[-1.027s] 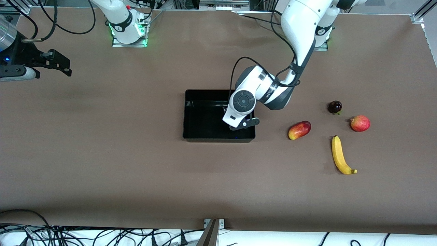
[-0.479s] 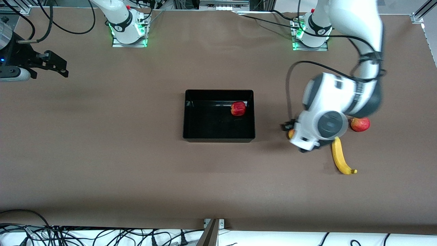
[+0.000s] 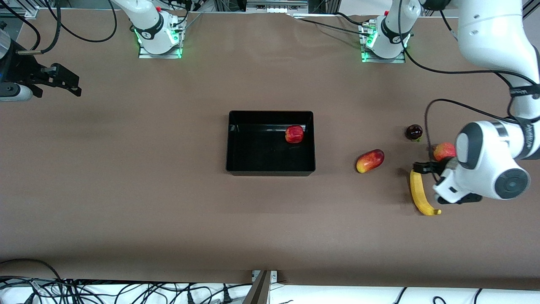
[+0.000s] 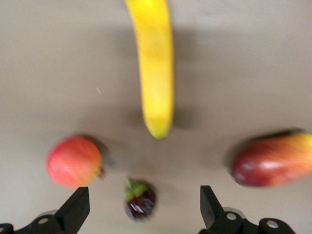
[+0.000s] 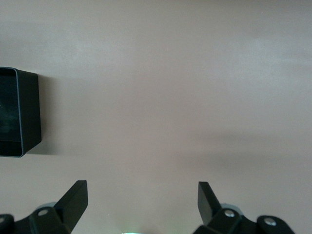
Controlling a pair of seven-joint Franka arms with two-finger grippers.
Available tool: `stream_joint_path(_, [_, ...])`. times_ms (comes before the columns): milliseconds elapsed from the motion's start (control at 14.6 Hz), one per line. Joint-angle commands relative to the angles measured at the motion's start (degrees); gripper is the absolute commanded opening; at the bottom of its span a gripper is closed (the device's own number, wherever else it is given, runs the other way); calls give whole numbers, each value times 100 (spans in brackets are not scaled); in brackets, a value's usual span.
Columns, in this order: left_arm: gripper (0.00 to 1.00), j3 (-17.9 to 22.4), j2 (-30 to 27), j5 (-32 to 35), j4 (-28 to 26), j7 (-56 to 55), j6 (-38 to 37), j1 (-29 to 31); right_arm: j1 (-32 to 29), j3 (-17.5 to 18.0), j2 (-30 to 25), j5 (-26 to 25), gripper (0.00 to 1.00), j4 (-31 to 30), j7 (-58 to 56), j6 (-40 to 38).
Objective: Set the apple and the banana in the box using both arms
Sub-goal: 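Move the left gripper over the yellow banana and lower it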
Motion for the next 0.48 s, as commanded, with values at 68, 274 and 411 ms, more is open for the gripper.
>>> stream_joint_path(68, [100, -218, -26, -440, -382, 471, 666, 142, -16, 19, 33, 0, 100, 96, 69, -9])
stream_joint_path(274, [100, -228, 53, -838, -478, 971, 1313, 54, -16, 19, 33, 0, 100, 96, 69, -9])
stream_joint_path(411, [100, -228, 70, -829, -776, 1086, 1981, 97, -16, 19, 33, 0, 100, 96, 69, -9])
